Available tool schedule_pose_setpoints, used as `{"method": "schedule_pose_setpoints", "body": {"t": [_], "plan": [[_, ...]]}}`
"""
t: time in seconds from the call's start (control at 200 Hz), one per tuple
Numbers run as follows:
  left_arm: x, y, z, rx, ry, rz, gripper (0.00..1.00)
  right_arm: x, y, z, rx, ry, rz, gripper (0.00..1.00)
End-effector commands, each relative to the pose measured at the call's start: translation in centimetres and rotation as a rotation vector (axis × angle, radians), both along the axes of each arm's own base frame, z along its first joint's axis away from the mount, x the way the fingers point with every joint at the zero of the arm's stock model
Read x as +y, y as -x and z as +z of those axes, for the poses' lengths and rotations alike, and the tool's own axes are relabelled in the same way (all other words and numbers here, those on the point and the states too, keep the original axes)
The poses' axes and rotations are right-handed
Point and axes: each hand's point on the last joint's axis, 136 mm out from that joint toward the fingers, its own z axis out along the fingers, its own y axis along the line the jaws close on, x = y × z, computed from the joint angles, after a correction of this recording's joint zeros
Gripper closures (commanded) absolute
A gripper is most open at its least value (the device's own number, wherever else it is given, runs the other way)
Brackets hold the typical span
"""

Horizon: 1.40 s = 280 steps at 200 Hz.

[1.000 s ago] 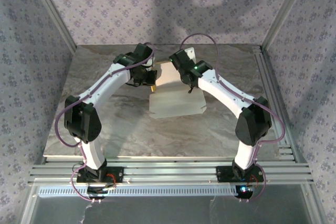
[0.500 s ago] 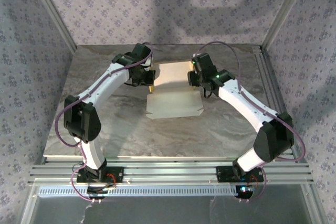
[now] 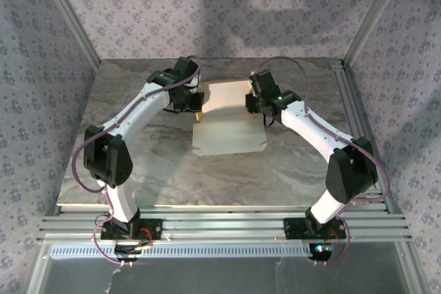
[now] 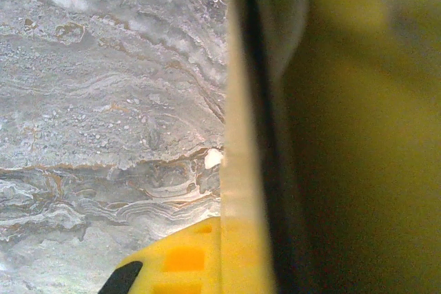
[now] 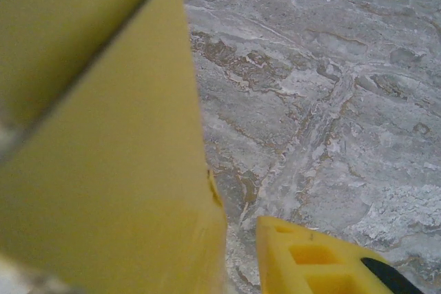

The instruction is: Fold the paper box

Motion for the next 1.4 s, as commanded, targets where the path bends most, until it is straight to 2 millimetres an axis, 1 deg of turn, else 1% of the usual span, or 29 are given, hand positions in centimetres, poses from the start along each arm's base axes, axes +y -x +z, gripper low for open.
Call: {"method": "schedule_pose_setpoints", "body": {"t": [0.0,0.065,0.12,0.165,0.2,0.275,0.365,0.5,0.545,0.615,0.685,0.73,0.755,0.79,0.825,0.885,0.969,1.059,1.129,1.214,1.334,1.394], "plan": [[0.0,0.2,0.5,0.005,0.022,0.006,1.0,-0.4,-0.5,0.1,-0.009,-0.008,-0.024,0.74],[-0.1,0.2,0.6,0.004,0.027,0.005,1.0,-0.5,-0.6,-0.1,-0.007,0.002,-0.032,0.8],[-0.1,0.2,0.6,0.004,0.027,0.004,1.0,-0.8,-0.7,-0.3,-0.008,0.019,-0.04,0.88],[-0.1,0.2,0.6,0.004,0.025,0.004,1.0,-1.3,-0.8,-0.5,-0.009,0.047,-0.064,0.96],[0.0,0.2,0.6,0.005,0.023,0.006,1.0,-1.7,-0.8,-0.5,-0.011,0.072,-0.08,1.0],[0.1,0.3,0.7,0.001,0.019,0.006,1.0,-2.6,-0.8,-0.8,-0.008,0.144,-0.122,1.0],[0.1,0.2,0.7,0.002,0.015,0.007,1.0,-3.2,-0.6,-0.6,-0.022,0.237,-0.153,1.0],[0.1,0.1,0.6,0.003,0.013,0.006,1.0,-2.3,-0.4,0.5,-0.071,0.342,-0.138,1.0],[0.0,0.1,0.5,0.005,0.012,0.007,1.0,-2.3,0.1,0.5,-0.061,0.378,-0.128,1.0],[0.1,0.1,0.5,0.006,0.009,0.009,1.0,-1.9,0.2,1.0,-0.071,0.383,-0.12,1.0],[0.1,0.1,0.5,0.006,0.006,0.008,1.0,-1.5,0.3,1.4,-0.073,0.344,-0.102,1.0],[0.2,0.1,0.5,0.005,0.005,0.009,1.0,-0.9,0.4,1.9,-0.077,0.299,-0.073,0.84],[0.2,0.2,0.4,0.006,0.005,0.009,1.0,-0.7,0.8,2.0,-0.073,0.272,-0.05,0.72],[0.2,0.2,0.5,0.005,0.005,0.009,1.0,0.1,0.8,3.0,-0.103,0.203,-0.021,0.6],[0.2,0.3,0.4,0.007,0.002,0.008,1.0,0.6,1.0,3.8,-0.121,0.138,0.007,0.53],[0.3,0.2,0.3,0.007,0.0,0.009,1.0,0.7,1.2,5.2,-0.155,0.056,0.022,0.46],[0.2,0.2,0.3,0.008,0.0,0.008,1.0,1.0,1.4,6.7,-0.184,-0.013,0.043,0.42],[0.1,0.2,0.2,0.009,0.003,0.008,1.0,0.9,1.2,7.3,-0.184,-0.016,0.035,0.42],[0.1,0.1,0.3,0.009,0.005,0.007,1.0,0.5,0.8,7.1,-0.172,-0.014,0.01,0.42],[0.1,0.2,0.5,0.008,0.007,0.007,1.0,0.1,0.2,6.3,-0.149,-0.005,-0.008,0.45],[0.1,0.1,0.5,0.007,0.006,0.006,1.0,0.3,-0.3,5.0,-0.126,0.005,-0.007,0.46],[0.1,0.2,0.5,0.008,0.007,0.007,1.0,0.3,-0.7,4.7,-0.124,0.009,-0.012,0.49]]}}
